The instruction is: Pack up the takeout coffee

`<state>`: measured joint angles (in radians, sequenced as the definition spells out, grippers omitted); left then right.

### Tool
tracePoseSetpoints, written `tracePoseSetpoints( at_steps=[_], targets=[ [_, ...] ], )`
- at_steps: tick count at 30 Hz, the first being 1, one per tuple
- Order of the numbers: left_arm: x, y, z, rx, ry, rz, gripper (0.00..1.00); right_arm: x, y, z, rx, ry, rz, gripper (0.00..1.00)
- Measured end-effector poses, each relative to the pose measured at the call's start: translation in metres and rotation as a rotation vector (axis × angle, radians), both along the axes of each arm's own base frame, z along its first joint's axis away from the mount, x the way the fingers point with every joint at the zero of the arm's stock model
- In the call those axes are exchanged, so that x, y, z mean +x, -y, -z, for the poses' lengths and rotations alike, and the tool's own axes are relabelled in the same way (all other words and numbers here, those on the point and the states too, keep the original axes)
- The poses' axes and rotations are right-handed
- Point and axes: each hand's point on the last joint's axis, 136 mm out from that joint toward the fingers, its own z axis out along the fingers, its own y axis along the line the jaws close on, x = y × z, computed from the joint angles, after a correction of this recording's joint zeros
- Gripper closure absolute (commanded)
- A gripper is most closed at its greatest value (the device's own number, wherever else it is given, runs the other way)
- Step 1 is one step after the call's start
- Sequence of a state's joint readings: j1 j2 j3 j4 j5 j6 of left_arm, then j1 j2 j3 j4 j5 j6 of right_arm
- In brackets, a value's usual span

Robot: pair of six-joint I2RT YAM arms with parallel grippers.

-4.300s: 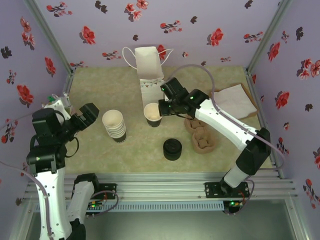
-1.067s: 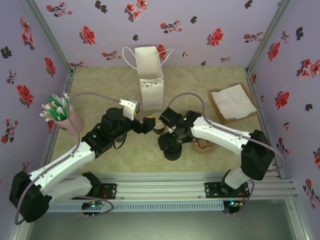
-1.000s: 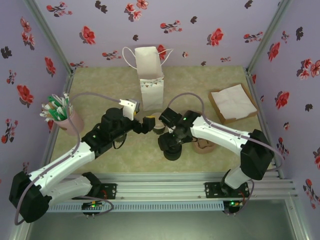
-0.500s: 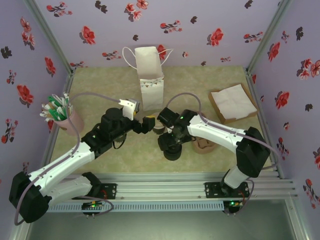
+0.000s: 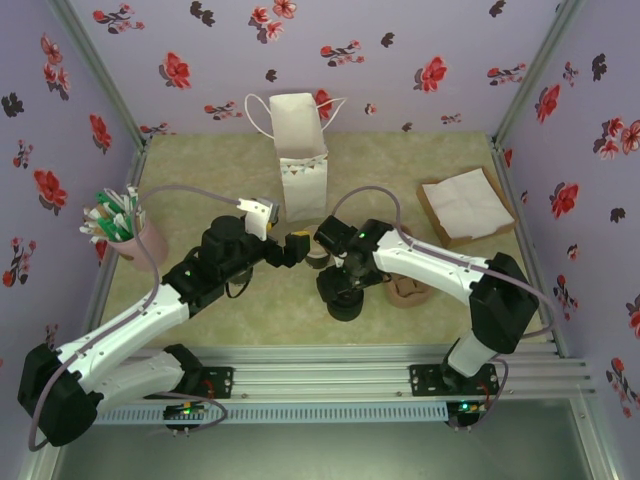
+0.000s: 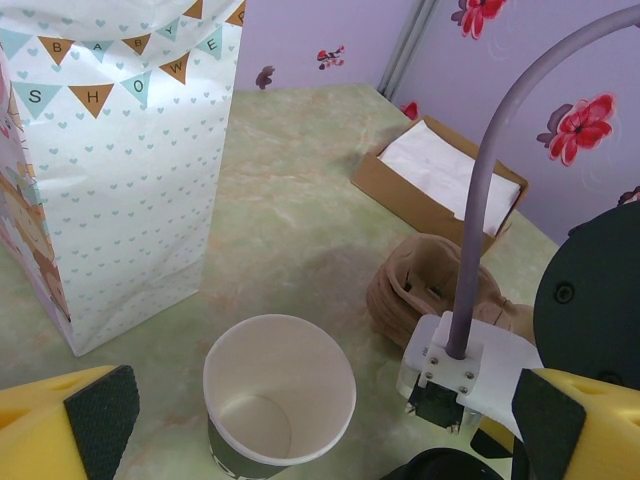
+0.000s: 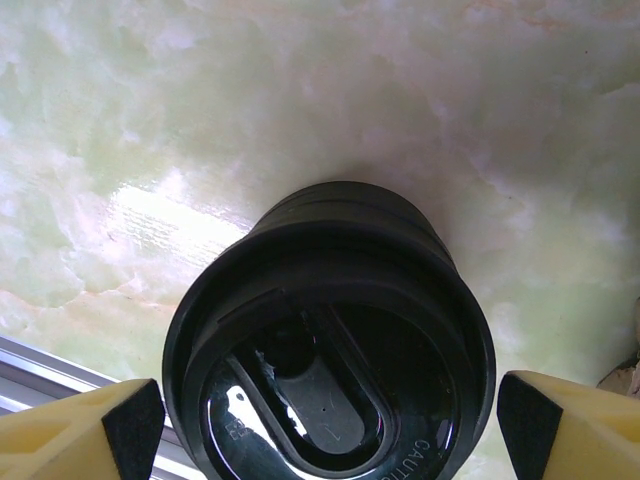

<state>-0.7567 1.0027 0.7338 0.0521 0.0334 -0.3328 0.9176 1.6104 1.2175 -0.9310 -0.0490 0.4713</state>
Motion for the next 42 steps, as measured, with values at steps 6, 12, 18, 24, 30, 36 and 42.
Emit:
tracePoseSetpoints(
  at_steps=[6,12,18,24,30,36,42],
  targets=[
    [0.0,0.0,0.0,0.0,0.0,0.0,0.01,0.0,0.001,0.002,-0.008,-0.007,0.0,0.14],
    [0.0,0.0,0.0,0.0,0.0,0.0,0.01,0.0,0.001,0.003,-0.008,-0.007,0.0,0.16],
    [0.0,0.0,0.0,0.0,0.0,0.0,0.01,-0.002,0.0,0.003,-0.009,-0.007,-0.003,0.2],
    [0.0,0.0,0.0,0.0,0.0,0.0,0.01,-0.003,0.001,0.003,-0.014,-0.011,-0.006,0.24],
    [0.0,0.0,0.0,0.0,0.001,0.0,0.01,-0.006,0.0,0.001,-0.019,-0.014,-0.011,0.26],
    [0.0,0.0,0.0,-0.001,0.001,0.0,0.01,-0.008,0.002,-0.002,-0.021,-0.015,-0.012,0.27],
    [0.0,0.0,0.0,-0.001,0.001,0.0,0.01,-0.008,0.002,-0.011,0.003,0.002,-0.007,0.27]
  ],
)
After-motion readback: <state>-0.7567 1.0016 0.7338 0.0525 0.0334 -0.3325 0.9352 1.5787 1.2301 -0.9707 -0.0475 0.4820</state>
